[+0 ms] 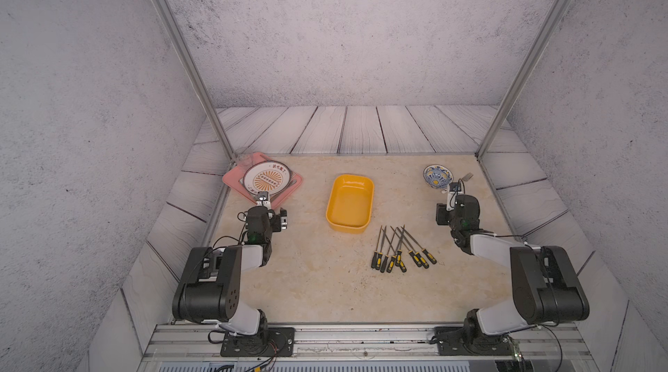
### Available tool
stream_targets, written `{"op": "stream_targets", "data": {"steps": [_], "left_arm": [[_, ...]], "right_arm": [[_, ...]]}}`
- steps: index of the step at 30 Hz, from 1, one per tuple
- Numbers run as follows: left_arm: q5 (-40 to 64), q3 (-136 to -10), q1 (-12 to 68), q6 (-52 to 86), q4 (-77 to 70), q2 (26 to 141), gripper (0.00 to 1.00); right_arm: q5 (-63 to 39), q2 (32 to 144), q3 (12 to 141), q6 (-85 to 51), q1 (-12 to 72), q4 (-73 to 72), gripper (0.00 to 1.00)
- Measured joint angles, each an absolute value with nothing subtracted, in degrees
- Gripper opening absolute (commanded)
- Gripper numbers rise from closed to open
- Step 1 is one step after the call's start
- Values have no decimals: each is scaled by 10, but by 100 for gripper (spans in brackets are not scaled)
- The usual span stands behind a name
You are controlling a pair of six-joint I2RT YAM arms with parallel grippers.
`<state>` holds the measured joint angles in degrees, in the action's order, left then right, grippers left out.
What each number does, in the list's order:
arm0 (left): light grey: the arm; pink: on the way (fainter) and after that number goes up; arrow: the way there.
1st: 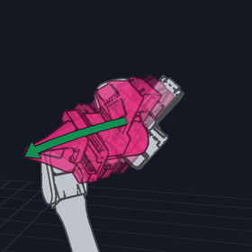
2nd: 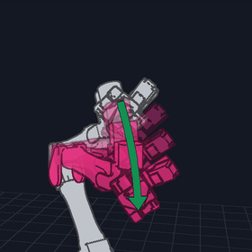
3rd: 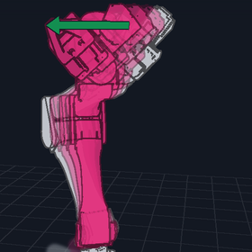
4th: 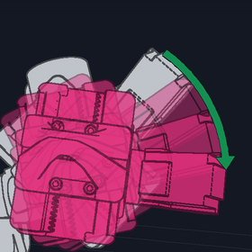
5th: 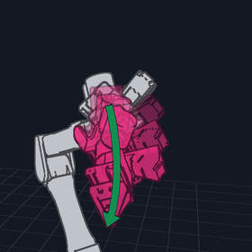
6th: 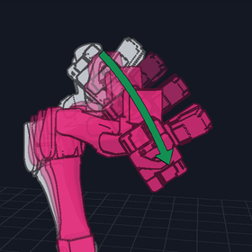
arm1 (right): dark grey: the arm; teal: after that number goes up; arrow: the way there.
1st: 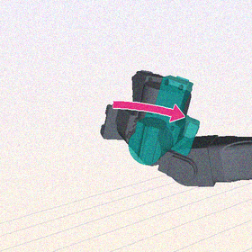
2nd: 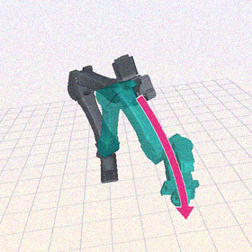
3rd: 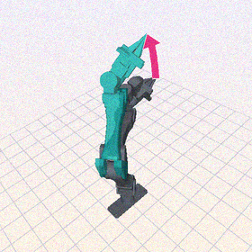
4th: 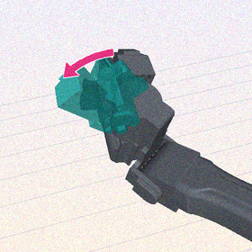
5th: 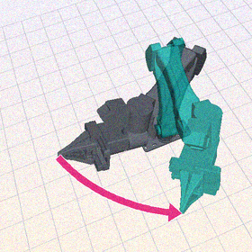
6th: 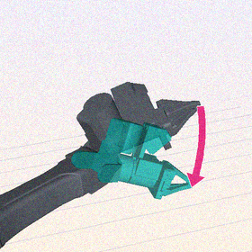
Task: Put the file tool into the storage box
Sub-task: Pick up the file tool from the center of the board.
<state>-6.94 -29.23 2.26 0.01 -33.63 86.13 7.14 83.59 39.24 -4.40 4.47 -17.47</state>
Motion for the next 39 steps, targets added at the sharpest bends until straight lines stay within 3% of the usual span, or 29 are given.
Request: {"op": "stream_targets", "data": {"steps": [3, 7, 11, 15, 19, 29, 33, 38, 39], "left_arm": [[-77, -425, 34, 8, -185, 859, 98], [-67, -579, 37, 72, -82, 856, 98], [3, -601, 29, 157, -12, 836, 98], [93, -575, 24, 227, 19, 834, 98], [119, -539, 35, 272, 52, 824, 99], [100, -543, 65, 283, 102, 816, 98], [98, -553, 72, 283, 111, 817, 98], [98, -563, 76, 284, 119, 817, 98], [98, -566, 77, 284, 124, 817, 98]], "right_arm": [[79, 803, 470, -109, 60, -75, 52], [76, 764, 463, -194, 97, 21, 56], [72, 760, 430, -240, 167, 123, 73], [66, 760, 421, -266, 196, 209, 76], [71, 761, 424, -277, 193, 266, 76], [72, 816, 421, -293, 193, 307, 71], [71, 842, 432, -298, 193, 317, 58], [65, 896, 470, -300, 197, 330, 52], [62, 903, 477, -299, 199, 331, 46]]}}
